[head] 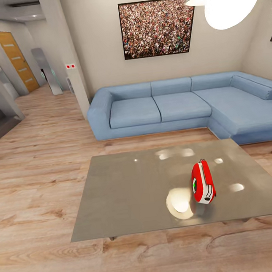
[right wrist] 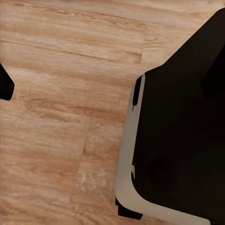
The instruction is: Turn on the radio receiver that's on the table in the living room.
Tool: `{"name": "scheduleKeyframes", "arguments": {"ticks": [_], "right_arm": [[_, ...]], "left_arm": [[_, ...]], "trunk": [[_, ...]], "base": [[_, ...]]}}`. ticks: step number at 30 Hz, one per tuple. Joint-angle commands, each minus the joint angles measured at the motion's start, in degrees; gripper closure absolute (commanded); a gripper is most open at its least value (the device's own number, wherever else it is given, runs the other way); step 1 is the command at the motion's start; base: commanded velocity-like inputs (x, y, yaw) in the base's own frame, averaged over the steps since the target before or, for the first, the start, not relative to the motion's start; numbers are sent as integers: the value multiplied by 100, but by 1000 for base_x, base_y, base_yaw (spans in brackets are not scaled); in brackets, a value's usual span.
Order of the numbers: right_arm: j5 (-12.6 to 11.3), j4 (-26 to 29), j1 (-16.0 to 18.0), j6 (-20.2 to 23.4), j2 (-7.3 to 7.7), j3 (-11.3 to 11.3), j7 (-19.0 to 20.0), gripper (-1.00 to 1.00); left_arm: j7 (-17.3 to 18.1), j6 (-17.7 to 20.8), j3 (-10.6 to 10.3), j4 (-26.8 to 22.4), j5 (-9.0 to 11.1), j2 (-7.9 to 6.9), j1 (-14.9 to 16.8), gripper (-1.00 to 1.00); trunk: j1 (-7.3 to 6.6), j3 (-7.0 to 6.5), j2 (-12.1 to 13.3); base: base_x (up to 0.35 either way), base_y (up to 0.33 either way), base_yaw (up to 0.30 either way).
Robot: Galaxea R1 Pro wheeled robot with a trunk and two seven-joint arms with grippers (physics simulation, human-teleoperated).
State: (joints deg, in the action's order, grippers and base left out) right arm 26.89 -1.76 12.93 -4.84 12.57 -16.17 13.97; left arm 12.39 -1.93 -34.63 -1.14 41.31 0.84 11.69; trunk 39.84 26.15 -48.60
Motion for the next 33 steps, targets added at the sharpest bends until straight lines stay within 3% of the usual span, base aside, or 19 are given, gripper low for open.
{"name": "scheduleKeyframes", "arguments": {"ticks": [1, 25, 33], "right_arm": [[0, 0, 0, 0, 0, 0, 0, -100], [9, 0, -1, 1, -5, 0, 0, -100], [15, -3, -9, 21, -125, 0, 0, -100]], "left_arm": [[0, 0, 0, 0, 0, -1, 0, 100], [0, 0, -2, 0, -4, -1, 0, 100], [0, 0, -5, 0, -9, 1, 0, 100]], "trunk": [[0, -9, 0], [0, -227, 0], [0, -299, 0]], "base": [[0, 0, 0], [0, 0, 0], [0, 0, 0]]}}
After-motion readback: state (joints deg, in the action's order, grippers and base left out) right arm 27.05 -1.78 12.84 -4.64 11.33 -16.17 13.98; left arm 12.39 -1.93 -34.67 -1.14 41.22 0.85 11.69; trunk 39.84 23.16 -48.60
